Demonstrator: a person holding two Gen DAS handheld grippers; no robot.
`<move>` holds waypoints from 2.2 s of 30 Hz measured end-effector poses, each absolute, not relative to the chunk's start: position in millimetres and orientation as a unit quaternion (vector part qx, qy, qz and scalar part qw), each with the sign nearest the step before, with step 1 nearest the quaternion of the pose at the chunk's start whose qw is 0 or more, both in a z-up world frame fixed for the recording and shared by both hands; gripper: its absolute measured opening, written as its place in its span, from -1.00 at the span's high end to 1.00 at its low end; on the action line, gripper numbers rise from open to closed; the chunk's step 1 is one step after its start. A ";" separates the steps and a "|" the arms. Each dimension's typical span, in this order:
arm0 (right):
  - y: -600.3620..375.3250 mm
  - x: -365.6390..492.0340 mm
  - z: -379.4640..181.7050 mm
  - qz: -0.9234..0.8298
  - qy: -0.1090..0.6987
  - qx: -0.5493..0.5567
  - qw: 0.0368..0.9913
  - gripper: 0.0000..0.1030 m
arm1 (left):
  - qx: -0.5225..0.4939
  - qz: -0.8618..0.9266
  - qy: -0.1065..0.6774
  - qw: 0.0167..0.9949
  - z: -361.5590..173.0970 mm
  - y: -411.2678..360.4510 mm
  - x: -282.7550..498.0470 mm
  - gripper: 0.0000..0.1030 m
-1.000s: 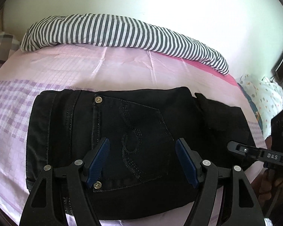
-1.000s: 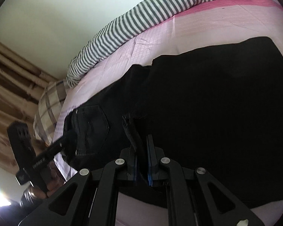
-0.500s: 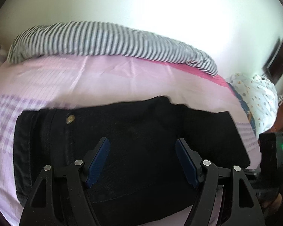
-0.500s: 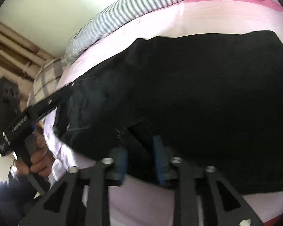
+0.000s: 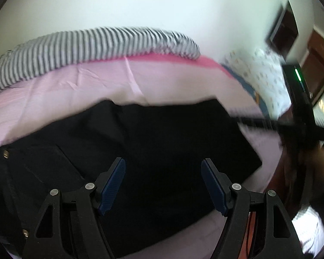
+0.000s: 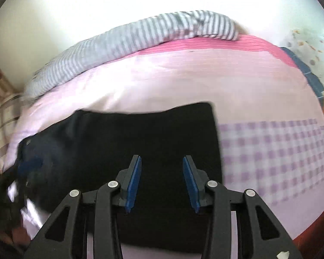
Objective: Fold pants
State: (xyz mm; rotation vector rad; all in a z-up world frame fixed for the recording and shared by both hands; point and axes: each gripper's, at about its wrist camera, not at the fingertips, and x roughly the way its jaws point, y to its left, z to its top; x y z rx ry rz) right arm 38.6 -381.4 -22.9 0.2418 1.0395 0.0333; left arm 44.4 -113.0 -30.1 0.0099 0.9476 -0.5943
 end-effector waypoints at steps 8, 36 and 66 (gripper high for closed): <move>-401.6 79.2 -45.1 -0.009 0.505 0.104 0.857 0.37 | 0.010 -0.282 0.500 0.819 -62.0 -116.6 42.9 -0.42; -352.1 -50.5 -58.3 0.001 0.536 0.040 0.844 0.36 | 0.090 -0.295 0.508 0.804 -61.7 -120.1 1.8 -0.42; -318.5 -32.3 -4.8 0.012 0.482 0.122 0.867 -0.35 | -0.340 -0.133 0.531 0.765 -65.9 231.4 33.7 -0.42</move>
